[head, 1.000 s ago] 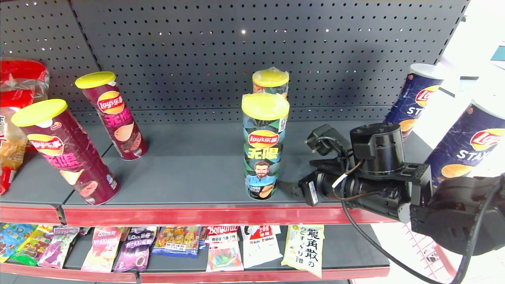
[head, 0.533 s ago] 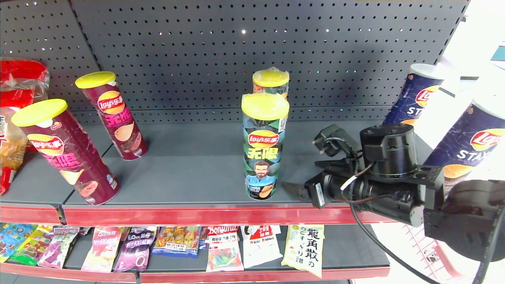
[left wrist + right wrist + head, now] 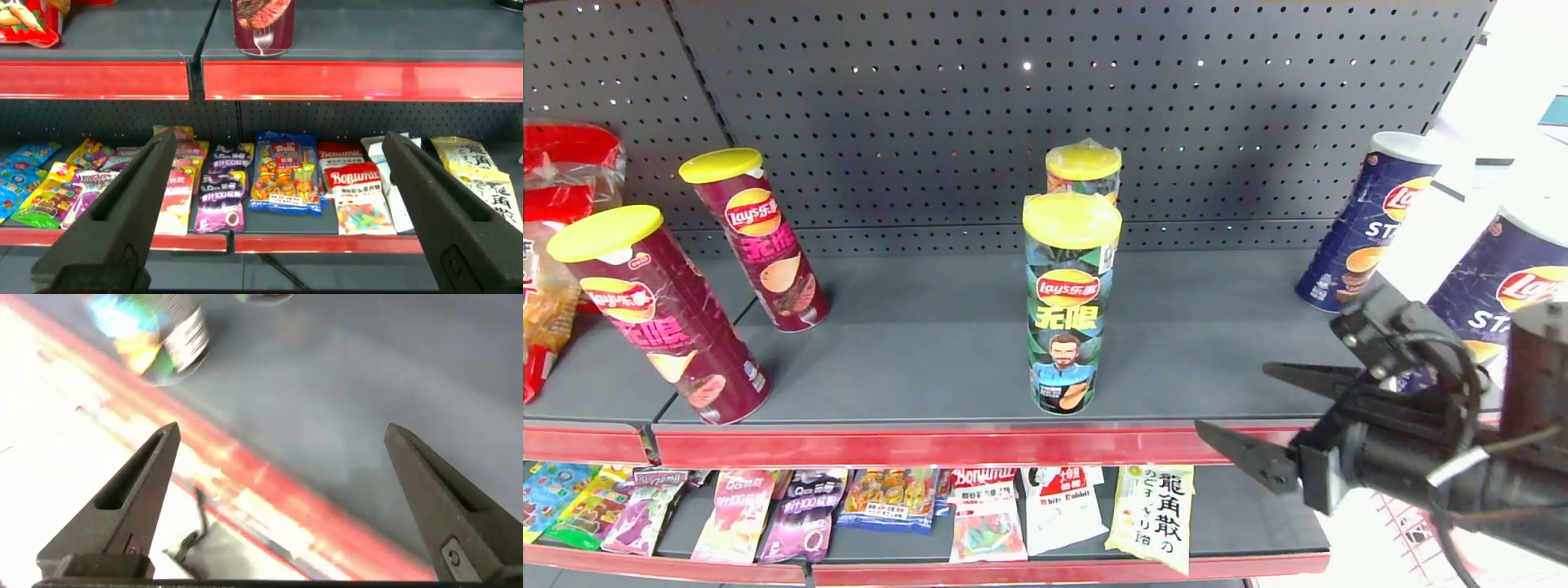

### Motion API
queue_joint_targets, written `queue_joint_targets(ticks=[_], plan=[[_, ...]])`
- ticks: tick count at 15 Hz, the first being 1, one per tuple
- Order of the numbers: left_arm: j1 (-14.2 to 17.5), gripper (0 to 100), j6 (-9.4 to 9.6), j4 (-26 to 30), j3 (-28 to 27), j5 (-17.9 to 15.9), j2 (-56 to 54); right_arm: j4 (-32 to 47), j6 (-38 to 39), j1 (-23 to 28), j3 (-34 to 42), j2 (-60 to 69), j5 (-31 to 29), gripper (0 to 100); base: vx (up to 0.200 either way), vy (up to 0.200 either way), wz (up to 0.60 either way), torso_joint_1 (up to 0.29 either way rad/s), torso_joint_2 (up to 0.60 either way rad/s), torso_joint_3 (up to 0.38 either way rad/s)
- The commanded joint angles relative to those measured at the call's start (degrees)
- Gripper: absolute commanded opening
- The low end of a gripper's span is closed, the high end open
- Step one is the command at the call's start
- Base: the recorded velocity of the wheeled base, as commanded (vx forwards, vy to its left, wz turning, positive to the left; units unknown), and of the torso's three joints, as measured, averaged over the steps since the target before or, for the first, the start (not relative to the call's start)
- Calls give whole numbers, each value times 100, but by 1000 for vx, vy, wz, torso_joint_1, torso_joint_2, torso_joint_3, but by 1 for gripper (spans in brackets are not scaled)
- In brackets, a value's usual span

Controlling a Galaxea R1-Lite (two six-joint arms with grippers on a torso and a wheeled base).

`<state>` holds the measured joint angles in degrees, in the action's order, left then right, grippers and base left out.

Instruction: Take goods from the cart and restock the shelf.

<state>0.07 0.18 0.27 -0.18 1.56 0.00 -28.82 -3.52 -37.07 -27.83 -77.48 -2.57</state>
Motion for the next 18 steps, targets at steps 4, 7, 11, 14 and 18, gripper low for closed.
queue_joint_targets(ticks=[4,7,11,14,18], plan=[[1,100,-1,0,1,2,0,869,-193,341,2080,3345,591,100,0,0,0,0,0,0],[1,100,-1,0,1,2,0,2478,-193,1694,1948,4716,1250,100,0,0,0,0,0,0],[1,100,-1,0,1,2,0,2759,-184,3408,2203,5736,1312,100,0,0,0,0,0,0],[1,100,-1,0,1,2,0,2759,-184,3707,2502,6377,1277,100,0,0,0,0,0,0],[1,100,-1,0,1,2,0,2715,-157,3988,2730,7283,1180,100,0,0,0,0,0,0]])
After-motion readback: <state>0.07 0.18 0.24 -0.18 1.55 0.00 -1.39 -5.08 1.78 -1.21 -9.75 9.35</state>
